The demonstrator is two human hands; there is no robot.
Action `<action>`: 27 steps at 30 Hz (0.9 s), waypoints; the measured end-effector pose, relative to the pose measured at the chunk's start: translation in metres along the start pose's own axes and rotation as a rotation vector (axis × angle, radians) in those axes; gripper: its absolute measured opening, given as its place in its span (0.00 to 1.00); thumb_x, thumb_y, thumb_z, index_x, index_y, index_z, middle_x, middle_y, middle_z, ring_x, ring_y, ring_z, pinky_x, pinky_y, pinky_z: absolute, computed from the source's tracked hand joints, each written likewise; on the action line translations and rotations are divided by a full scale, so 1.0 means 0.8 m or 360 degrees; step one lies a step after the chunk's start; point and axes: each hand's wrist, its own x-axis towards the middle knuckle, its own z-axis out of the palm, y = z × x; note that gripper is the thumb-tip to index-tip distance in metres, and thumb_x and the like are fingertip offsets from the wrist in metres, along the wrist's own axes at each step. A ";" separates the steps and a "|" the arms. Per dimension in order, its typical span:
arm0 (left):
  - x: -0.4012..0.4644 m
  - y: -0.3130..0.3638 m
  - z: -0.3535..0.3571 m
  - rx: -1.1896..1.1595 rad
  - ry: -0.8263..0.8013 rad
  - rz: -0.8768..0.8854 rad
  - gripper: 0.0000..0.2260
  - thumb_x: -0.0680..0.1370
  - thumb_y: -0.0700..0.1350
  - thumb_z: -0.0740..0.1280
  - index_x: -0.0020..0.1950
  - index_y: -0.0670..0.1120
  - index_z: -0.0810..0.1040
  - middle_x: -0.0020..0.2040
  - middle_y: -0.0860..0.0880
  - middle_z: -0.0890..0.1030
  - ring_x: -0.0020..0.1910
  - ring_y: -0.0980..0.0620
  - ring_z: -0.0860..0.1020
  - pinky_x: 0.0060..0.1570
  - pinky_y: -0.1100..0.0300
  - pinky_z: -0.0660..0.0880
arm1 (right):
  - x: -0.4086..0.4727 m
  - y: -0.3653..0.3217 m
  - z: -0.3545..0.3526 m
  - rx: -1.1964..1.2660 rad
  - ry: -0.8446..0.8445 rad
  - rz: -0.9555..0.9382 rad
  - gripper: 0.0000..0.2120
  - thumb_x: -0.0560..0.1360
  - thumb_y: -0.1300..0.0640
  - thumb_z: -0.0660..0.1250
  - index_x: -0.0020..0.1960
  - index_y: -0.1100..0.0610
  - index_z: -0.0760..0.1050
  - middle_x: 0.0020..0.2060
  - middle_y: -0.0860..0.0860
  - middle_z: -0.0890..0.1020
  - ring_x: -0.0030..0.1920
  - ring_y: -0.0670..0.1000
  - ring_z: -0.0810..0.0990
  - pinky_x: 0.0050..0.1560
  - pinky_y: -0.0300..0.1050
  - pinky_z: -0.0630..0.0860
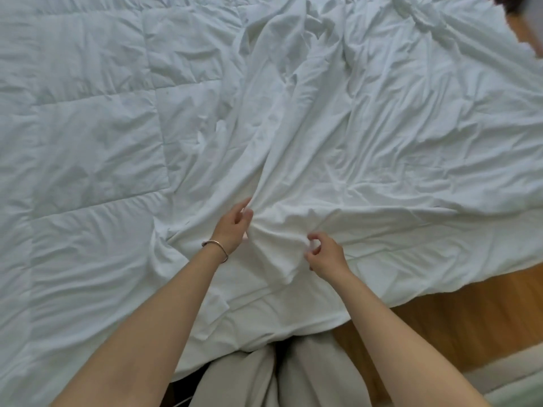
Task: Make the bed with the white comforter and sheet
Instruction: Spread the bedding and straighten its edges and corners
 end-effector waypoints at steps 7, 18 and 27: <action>-0.054 -0.120 -0.042 0.0881 0.0828 -0.0506 0.36 0.71 0.50 0.74 0.74 0.46 0.62 0.76 0.42 0.59 0.73 0.40 0.58 0.70 0.44 0.54 | -0.032 -0.054 0.085 -0.1089 0.0033 -0.1181 0.28 0.77 0.47 0.66 0.74 0.49 0.63 0.76 0.51 0.62 0.75 0.56 0.61 0.71 0.53 0.60; -0.093 -0.147 -0.112 -0.0395 0.1141 -0.0778 0.20 0.77 0.46 0.70 0.64 0.37 0.71 0.56 0.41 0.77 0.52 0.46 0.76 0.47 0.61 0.69 | -0.001 -0.170 0.142 -0.1409 -0.0403 -0.1271 0.40 0.79 0.48 0.64 0.80 0.48 0.41 0.79 0.48 0.47 0.74 0.56 0.63 0.70 0.55 0.62; -0.156 -0.137 -0.177 -0.0504 0.1019 -0.0561 0.16 0.83 0.51 0.56 0.39 0.47 0.73 0.34 0.52 0.73 0.36 0.53 0.72 0.36 0.68 0.67 | 0.015 -0.325 0.219 -0.1798 -0.0560 -0.1975 0.34 0.72 0.32 0.64 0.74 0.40 0.60 0.76 0.48 0.60 0.77 0.56 0.48 0.74 0.64 0.36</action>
